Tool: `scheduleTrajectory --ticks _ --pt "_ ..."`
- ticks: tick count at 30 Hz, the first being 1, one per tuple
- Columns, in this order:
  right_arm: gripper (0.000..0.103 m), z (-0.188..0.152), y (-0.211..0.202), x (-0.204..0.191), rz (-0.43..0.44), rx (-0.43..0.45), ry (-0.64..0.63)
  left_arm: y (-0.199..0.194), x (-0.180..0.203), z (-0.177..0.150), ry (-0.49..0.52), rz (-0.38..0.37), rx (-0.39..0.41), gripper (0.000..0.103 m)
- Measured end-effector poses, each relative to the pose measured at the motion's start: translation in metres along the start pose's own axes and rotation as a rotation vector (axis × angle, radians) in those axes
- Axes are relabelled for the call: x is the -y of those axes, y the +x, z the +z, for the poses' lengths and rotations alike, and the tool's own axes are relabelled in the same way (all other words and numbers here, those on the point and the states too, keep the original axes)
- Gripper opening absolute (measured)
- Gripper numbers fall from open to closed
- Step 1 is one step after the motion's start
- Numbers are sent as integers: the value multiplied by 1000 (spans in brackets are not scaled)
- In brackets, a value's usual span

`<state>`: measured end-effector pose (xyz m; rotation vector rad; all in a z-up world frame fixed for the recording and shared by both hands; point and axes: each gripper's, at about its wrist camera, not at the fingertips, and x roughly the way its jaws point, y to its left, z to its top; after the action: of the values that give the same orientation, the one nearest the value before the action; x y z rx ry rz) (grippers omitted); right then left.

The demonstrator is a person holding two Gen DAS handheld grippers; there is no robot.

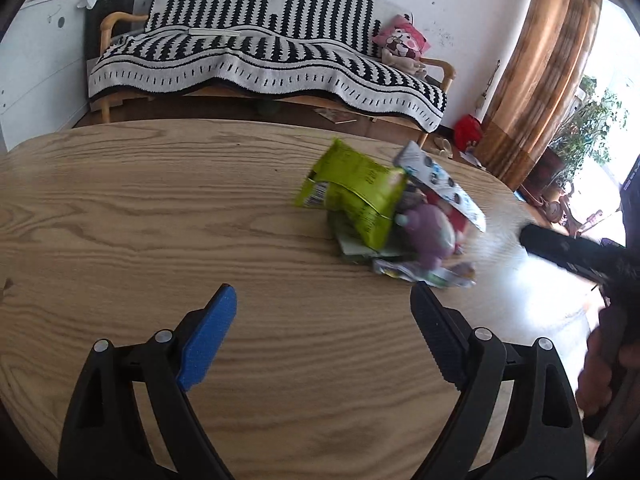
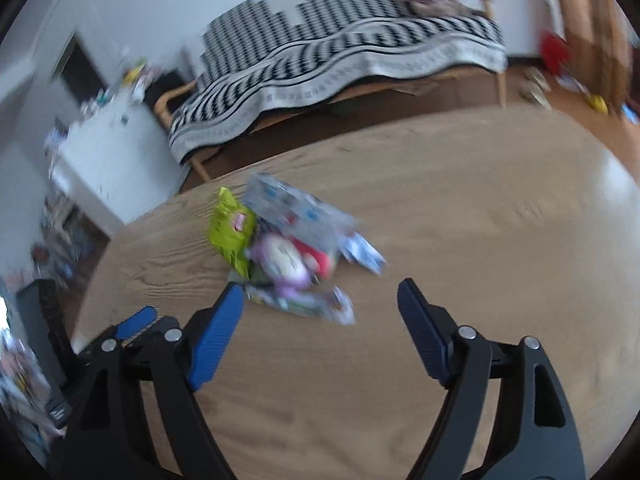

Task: Collect trash
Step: 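Grasp the silver blister pack with the right tool while the left grasps the yellow-green snack bag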

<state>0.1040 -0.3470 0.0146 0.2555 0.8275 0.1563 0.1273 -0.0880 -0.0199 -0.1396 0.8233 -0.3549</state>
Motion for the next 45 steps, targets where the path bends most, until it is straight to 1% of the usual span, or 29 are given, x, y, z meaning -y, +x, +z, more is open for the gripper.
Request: scheduleTrajectory --ticks 2,4,6,8,9,12,13,14,15,16,18,19,23,26,30,35,38,42,43,44,45 --pt "77 21 20 -12 -7 -13 -91 8 1 6 36 -8 2 87" --pt "77 37 39 -19 -12 -17 -135 20 5 13 84 -4 9 88" --pt "77 50 58 -23 7 -47 -176 32 8 19 119 -4 2 88" --pt "77 56 72 -26 6 -68 -218 42 12 25 138 10 0 88" --pt "77 60 81 -27 9 -82 -242 44 12 26 138 4 -2 88" --pt "77 65 101 -26 53 -127 -267 55 15 32 147 -9 -5 88" --pt "73 67 107 -28 62 -133 -273 58 15 33 151 -6 -5 88" --pt "62 67 110 -29 74 -144 -281 63 17 35 153 -7 -8 88" --pt "54 66 113 -30 79 -153 -289 67 17 37 152 -7 -11 88" --pt "40 64 114 -30 86 -160 -298 71 17 38 152 -5 -17 88" --pt "36 62 109 -30 90 -132 -302 77 17 41 148 5 -17 88" --pt "36 60 103 -27 105 -119 -292 79 16 43 143 4 -17 88" --pt "32 54 79 -17 116 -66 -259 88 16 52 115 -8 -15 89" --pt "32 49 60 -10 139 -42 -227 100 16 57 106 -5 -29 89" --pt "31 38 33 -5 124 -11 -213 116 11 66 59 -7 -54 90" --pt "31 23 4 7 128 12 -155 127 2 80 -14 7 -62 91" --pt "31 13 -7 17 130 10 -111 136 5 86 -9 14 -86 91" --pt "31 -2 -14 23 104 1 -85 142 13 88 12 29 -95 91" --pt "31 -5 -15 23 100 1 -80 143 15 89 23 39 -96 89" --pt "31 -8 -16 23 95 -1 -77 142 15 89 28 44 -89 75" --pt "31 -10 -17 23 89 -4 -75 141 14 88 24 35 -87 67"
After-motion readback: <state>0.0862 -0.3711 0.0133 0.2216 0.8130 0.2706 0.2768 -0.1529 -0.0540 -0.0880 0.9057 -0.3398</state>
